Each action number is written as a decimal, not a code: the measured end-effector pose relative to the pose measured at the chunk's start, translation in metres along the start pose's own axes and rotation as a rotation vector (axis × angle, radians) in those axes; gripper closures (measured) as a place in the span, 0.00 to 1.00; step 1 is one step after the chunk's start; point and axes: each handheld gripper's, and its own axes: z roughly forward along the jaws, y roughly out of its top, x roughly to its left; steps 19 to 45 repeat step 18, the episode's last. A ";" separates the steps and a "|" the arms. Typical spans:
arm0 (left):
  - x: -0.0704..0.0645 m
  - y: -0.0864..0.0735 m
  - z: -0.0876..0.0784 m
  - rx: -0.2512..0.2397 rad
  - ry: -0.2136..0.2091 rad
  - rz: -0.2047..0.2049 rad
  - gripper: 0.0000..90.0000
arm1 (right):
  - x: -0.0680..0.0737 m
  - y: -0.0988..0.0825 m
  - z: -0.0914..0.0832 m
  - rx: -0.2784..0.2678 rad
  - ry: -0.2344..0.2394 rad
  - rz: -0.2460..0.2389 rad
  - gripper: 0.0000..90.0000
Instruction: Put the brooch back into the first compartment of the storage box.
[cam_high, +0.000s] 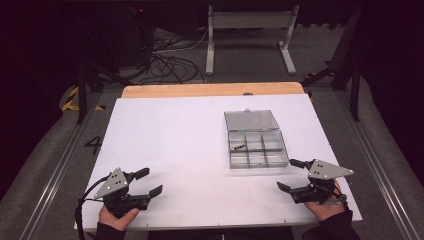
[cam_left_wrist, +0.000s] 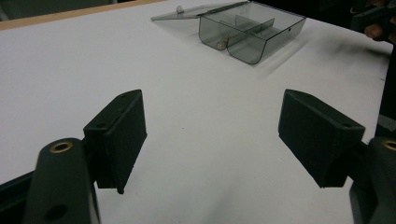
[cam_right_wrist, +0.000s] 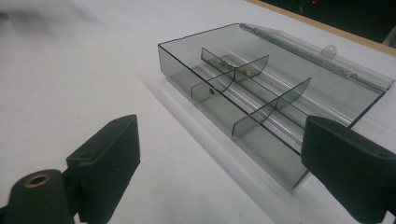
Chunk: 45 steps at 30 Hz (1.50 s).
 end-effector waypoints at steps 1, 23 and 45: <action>-0.001 0.000 0.001 0.003 -0.002 -0.008 0.27 | 0.000 0.000 0.000 0.001 -0.002 -0.001 0.14; -0.004 0.003 0.005 0.013 0.005 0.023 0.27 | 0.000 0.000 0.000 0.003 -0.005 0.000 0.14; -0.004 0.003 0.005 0.013 0.005 0.023 0.27 | 0.000 0.000 0.000 0.003 -0.005 0.000 0.14</action>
